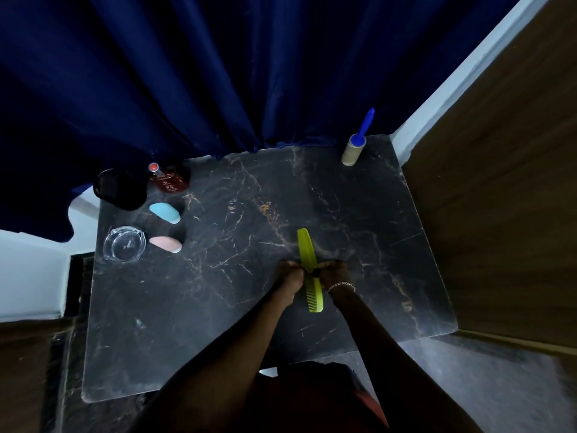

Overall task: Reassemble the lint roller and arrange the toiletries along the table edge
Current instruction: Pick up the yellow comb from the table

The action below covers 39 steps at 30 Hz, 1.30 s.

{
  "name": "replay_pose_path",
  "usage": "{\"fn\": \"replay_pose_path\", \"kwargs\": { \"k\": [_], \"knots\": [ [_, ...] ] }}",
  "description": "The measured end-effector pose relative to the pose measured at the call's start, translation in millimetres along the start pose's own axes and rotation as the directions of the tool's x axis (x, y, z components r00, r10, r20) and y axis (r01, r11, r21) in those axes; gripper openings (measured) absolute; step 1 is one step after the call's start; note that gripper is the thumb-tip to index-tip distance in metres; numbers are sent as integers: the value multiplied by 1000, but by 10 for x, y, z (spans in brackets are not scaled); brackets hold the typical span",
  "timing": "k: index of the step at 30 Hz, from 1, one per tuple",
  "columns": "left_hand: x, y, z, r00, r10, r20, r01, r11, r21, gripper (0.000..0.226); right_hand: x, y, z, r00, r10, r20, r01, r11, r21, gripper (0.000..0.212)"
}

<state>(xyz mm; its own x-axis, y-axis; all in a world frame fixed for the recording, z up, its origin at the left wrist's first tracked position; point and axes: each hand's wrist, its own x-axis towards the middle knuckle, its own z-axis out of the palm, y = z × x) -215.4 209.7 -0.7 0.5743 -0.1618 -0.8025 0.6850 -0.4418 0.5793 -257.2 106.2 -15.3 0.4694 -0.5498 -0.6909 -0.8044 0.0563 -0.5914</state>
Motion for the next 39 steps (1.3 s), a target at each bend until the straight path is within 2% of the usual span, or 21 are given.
{"fn": "replay_pose_path", "kwargs": {
  "k": [5,8,10,12,15,20,22,24,26,29,33,39],
  "knots": [
    [51,-14,-326,996,24,-91,-27,999,-33,31,-173,-96,231,985,37,166,-67,982,178,33],
    [64,48,-596,989,28,-144,-41,995,-89,32,-264,-244,436,973,-39,229,-3,983,183,27],
    [57,134,-788,974,73,-214,-99,988,-114,31,-325,-374,577,963,-92,253,37,976,216,26],
    [62,203,-991,950,141,-278,-161,986,-51,28,-354,-528,742,956,-134,261,75,972,222,28],
    [47,274,-1294,927,228,-298,-217,974,72,12,-341,-772,1003,949,-161,272,116,978,174,36],
    [95,287,-1730,873,346,-344,-276,932,237,17,-227,-1087,1373,933,-203,296,177,978,113,32],
    [150,286,-1859,875,366,-316,-308,926,221,17,-185,-1181,1502,936,-198,290,174,979,108,34],
    [206,288,-1955,883,383,-271,-317,913,257,29,-131,-1258,1625,941,-195,278,178,980,85,34],
    [264,292,-2030,866,426,-263,-360,895,262,32,-88,-1342,1725,944,-191,267,183,982,56,30],
    [402,307,-2123,838,472,-275,-367,859,356,29,12,-1464,1865,945,-218,243,240,968,-67,20],
    [536,347,-2184,838,440,-322,-343,884,316,32,142,-1606,2025,939,-254,233,294,943,-157,17],
    [755,372,-2199,875,336,-349,-219,917,333,30,273,-1696,2213,923,-299,242,357,900,-251,16]
  ]
}}
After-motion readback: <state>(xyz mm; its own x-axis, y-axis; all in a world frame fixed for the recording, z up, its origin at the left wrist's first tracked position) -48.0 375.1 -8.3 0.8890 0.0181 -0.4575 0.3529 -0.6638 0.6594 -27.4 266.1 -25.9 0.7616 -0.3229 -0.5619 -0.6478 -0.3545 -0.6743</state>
